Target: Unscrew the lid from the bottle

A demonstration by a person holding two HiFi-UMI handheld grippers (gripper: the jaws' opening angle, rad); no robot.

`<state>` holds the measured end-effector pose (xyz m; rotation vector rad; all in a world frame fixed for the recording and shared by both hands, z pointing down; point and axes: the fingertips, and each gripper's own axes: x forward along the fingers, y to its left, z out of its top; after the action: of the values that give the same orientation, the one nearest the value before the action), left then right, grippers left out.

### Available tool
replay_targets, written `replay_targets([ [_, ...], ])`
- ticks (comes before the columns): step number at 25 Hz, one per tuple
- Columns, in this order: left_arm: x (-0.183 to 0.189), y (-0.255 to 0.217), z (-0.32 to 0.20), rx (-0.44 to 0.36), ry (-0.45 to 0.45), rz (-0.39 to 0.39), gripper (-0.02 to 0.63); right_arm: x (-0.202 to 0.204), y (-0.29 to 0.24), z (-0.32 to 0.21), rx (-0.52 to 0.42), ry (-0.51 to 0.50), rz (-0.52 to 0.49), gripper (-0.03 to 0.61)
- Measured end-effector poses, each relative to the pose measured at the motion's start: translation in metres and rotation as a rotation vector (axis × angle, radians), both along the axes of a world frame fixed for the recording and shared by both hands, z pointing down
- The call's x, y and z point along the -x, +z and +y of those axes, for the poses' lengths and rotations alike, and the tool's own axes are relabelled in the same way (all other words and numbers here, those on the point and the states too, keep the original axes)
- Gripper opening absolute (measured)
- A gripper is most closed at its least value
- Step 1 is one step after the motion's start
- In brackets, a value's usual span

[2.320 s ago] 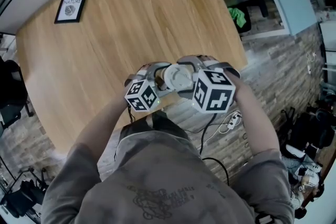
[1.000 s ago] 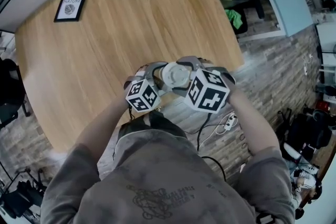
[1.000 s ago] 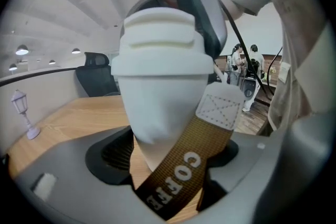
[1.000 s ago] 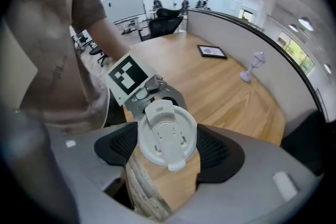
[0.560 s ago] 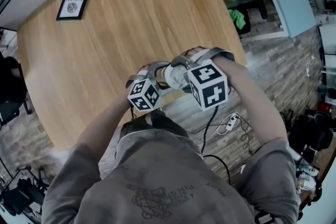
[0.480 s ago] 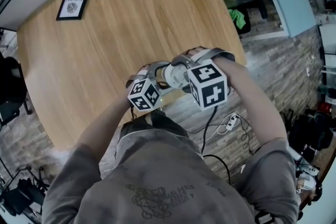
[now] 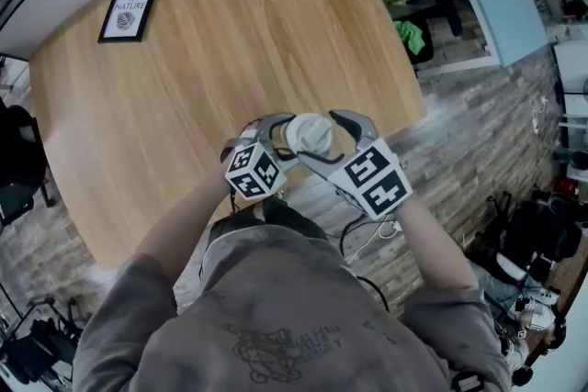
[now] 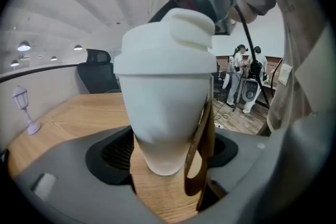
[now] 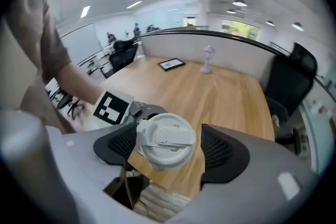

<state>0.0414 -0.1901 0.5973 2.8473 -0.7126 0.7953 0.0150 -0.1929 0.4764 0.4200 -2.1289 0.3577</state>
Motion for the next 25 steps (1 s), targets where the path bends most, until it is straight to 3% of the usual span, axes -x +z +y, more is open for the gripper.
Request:
replay_targets([
  [2,0.001,0.0,0.0,0.004,-0.01,0.001,0.359,0.0,0.004,0.001,0.024,0.155,-0.025,0.38],
  [4,0.001,-0.001,-0.001,0.008,-0.018,0.002,0.359,0.001,0.009,0.0,0.03,0.24,-0.026,0.385],
  [9,-0.002,-0.001,-0.002,0.019,-0.041,0.011,0.359,0.001,0.018,-0.003,-0.038,0.243,0.031,0.405],
  [16,-0.001,-0.001,-0.002,0.028,-0.065,0.03,0.359,0.006,0.02,0.002,-0.06,0.07,0.096,0.407],
  [25,-0.002,0.0,-0.001,0.024,-0.044,0.015,0.359,-0.001,0.017,0.012,-0.134,-0.368,0.126,0.409],
])
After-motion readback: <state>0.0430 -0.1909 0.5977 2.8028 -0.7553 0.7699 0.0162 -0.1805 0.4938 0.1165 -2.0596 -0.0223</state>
